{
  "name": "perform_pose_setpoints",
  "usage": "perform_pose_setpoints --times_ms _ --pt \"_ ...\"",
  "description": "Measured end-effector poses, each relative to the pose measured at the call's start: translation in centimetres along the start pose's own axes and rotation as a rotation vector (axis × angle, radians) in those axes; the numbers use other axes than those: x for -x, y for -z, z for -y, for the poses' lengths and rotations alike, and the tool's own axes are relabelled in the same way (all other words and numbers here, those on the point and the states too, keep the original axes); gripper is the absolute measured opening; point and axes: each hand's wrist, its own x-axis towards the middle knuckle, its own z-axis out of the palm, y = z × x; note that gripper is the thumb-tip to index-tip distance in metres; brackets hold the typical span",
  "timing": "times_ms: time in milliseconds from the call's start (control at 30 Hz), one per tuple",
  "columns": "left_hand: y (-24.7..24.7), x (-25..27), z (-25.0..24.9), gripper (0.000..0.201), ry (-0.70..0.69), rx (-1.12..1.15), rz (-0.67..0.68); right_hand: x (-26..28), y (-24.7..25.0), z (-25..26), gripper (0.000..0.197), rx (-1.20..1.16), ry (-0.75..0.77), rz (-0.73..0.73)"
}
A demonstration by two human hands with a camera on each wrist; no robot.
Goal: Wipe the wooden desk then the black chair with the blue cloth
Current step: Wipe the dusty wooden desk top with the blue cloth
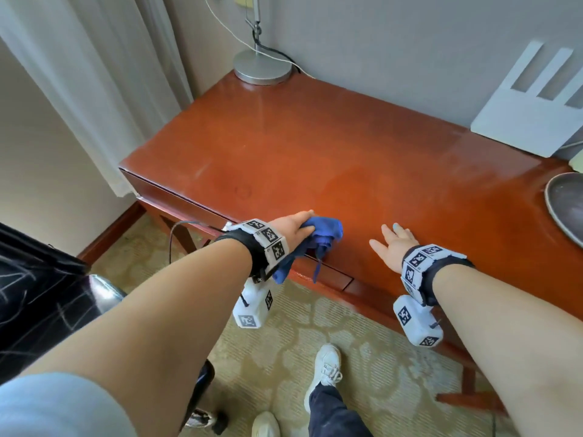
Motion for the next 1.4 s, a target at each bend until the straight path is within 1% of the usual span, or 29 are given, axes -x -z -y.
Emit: perform_pose_setpoints --times_ms 67,133,267,433,533,667,800,867,933,1033,1100,1200,1267,1400 --pt "2.0 -1.0 -0.8 0.044 0.005 0.041 -0.095 -0.7 1.3 1.2 0.061 -0.027 0.072 -0.031" --pt "3.8 -2.2 -1.3 0.043 0.001 0.046 -0.163 -1.6 3.0 2.5 0.061 -0.051 0.133 -0.059" --pt "6.9 -5.7 -1.6 0.043 0.057 0.045 -0.206 -4.6 6.6 4.1 0.061 -0.041 0.215 -0.078" --pt "9.1 -9.6 -1.2 0.044 0.111 0.002 -0.219 -9.0 9.5 5.2 0.062 0.033 0.229 -0.068" --pt "9.3 -11.9 -0.5 0.045 0.11 -0.075 -0.165 -11.2 10.3 6.7 0.063 0.074 0.244 -0.051" --pt "10.5 -15.7 1.7 0.046 0.118 -0.368 -0.049 -14.3 10.7 10.0 0.064 0.065 0.27 -0.052" --pt "10.1 -18.8 4.3 0.05 0.116 -0.53 0.061 -17.2 10.7 12.6 0.064 0.053 0.271 -0.062" --pt "9.3 -19.4 5.5 0.053 0.053 -0.589 0.076 -18.1 10.3 13.4 0.064 0.083 0.247 -0.077" --pt "9.4 -20.1 6.5 0.055 -0.014 -0.624 0.061 -18.9 10.0 13.9 0.066 0.133 0.216 -0.114" --pt "10.9 -21.3 7.7 0.055 -0.047 -0.648 0.048 -19.7 10.0 15.2 0.068 0.154 0.157 -0.109" --pt "12.1 -22.0 8.7 0.053 -0.019 -0.622 0.042 -19.8 9.7 16.4 0.068 0.151 0.093 -0.085" --pt "14.0 -22.6 11.5 0.051 0.062 -0.537 -0.05 -20.2 9.4 17.3 0.068 0.156 0.033 -0.076" --pt "15.7 -22.2 14.1 0.052 0.148 -0.455 -0.116 -20.2 9.4 17.3 0.068 0.167 0.019 -0.053" --pt "18.8 -19.5 20.1 0.054 0.354 -0.37 -0.191 -19.9 9.8 17.5 0.068 0.187 0.011 -0.029"
